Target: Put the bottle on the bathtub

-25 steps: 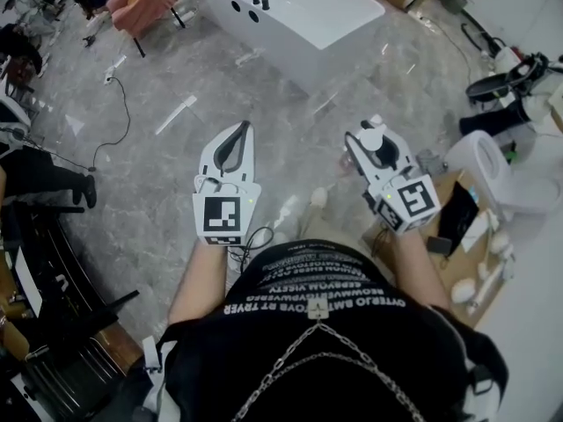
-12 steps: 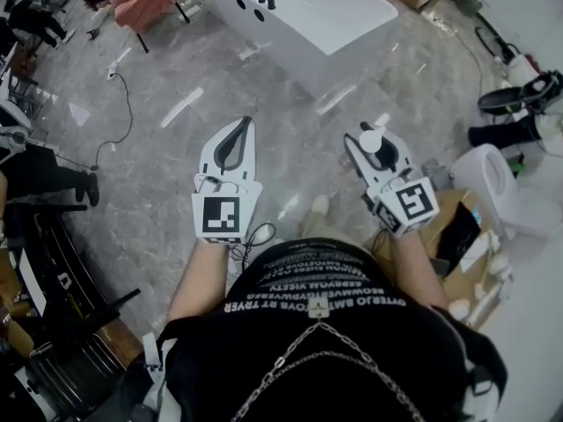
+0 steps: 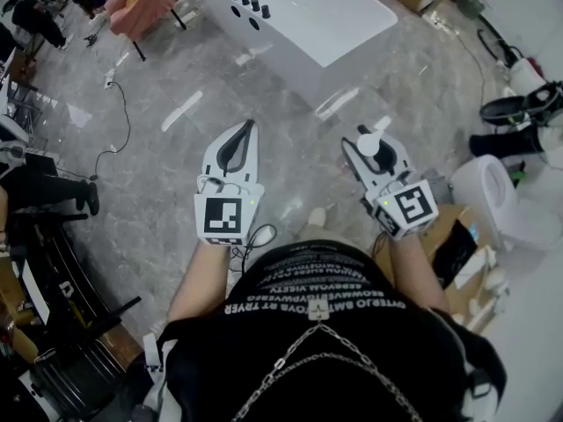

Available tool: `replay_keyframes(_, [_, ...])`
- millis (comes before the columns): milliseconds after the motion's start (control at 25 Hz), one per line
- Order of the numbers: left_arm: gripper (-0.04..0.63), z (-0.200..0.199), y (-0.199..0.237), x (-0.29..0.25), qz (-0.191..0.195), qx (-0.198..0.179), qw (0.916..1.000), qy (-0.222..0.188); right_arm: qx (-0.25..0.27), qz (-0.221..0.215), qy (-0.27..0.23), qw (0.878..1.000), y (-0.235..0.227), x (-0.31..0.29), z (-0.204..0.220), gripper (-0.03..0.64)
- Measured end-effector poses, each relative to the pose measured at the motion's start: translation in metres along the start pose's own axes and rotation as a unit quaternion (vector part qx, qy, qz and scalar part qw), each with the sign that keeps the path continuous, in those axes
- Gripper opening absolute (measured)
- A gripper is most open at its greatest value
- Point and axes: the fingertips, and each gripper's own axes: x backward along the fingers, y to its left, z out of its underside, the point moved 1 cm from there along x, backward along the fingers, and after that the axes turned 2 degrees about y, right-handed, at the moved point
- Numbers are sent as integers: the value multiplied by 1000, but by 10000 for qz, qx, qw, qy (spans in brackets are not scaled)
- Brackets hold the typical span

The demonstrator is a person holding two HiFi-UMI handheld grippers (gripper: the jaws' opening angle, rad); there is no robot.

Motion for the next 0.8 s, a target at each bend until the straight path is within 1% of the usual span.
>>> replay_keyframes(80, [2, -1, -2, -10, 23, -118, 9999, 31, 23, -22, -5, 10000, -10, -3, -1, 146])
replay_keyframes(240, [2, -9, -6, -34, -23, 66, 10000, 17, 75, -88, -22, 9999, -34, -9, -4, 146])
replay_keyframes(320, [2, -14, -9, -45, -88, 46, 10000, -2, 161, -154, -88, 9997, -47, -10, -7, 146])
replay_keyframes(400, [2, -18, -13, -55, -136, -49, 9999, -16, 210, -192, -114, 9995, -58, -11, -8, 146])
replay_keyframes(520, [2, -24, -20, -67, -219, -19, 9998, -38, 220, -270, -113, 9993, -72, -13, -7, 146])
replay_keyframes(680, [2, -24, -25, -76, -317, -71, 9995, 49, 96, -319, -110, 9994, -88, -16, -4, 146])
replay_keyframes(800, [2, -28, -22, -79, -408, -70, 9991, 38, 46, -346, -79, 9994, -94, -16, -1, 146])
